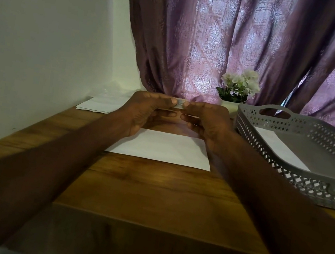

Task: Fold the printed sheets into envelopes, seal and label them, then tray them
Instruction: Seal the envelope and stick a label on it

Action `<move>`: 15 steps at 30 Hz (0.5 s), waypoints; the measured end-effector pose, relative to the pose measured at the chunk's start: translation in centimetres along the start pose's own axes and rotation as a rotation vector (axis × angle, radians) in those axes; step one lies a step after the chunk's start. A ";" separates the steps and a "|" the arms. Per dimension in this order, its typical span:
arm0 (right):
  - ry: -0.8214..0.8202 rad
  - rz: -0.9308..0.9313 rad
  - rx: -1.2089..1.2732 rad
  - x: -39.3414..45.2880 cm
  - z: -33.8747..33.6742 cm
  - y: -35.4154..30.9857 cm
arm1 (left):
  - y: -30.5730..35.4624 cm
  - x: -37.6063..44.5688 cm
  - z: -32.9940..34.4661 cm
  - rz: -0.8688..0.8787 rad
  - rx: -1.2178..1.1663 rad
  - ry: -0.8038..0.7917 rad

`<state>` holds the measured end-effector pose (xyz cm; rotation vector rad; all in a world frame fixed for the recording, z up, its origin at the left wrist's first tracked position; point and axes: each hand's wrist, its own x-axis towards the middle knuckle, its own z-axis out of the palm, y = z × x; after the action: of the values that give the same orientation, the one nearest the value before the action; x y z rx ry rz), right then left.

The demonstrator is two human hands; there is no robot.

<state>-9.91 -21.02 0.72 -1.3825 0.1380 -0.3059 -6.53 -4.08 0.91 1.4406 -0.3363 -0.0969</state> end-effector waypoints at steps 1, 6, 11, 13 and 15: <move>0.004 0.005 -0.006 0.0 0.0 0.0 | 0.0 0.1 0.1 -0.001 -0.002 0.001; 0.033 -0.002 -0.023 0.5 0.2 0.2 | -0.3 0.2 0.2 0.061 0.144 0.017; 0.036 -0.016 -0.054 0.9 0.2 0.4 | -0.4 0.3 0.2 0.116 0.247 0.024; 0.038 -0.021 -0.047 0.6 0.1 0.3 | -0.7 0.6 0.1 0.133 0.292 0.034; 0.038 -0.018 -0.056 0.3 0.0 0.0 | -1.0 0.9 -0.2 0.146 0.375 0.058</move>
<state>-9.67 -21.14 0.78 -1.4340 0.1671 -0.3457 -5.45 -4.24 0.07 1.7793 -0.4265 0.1333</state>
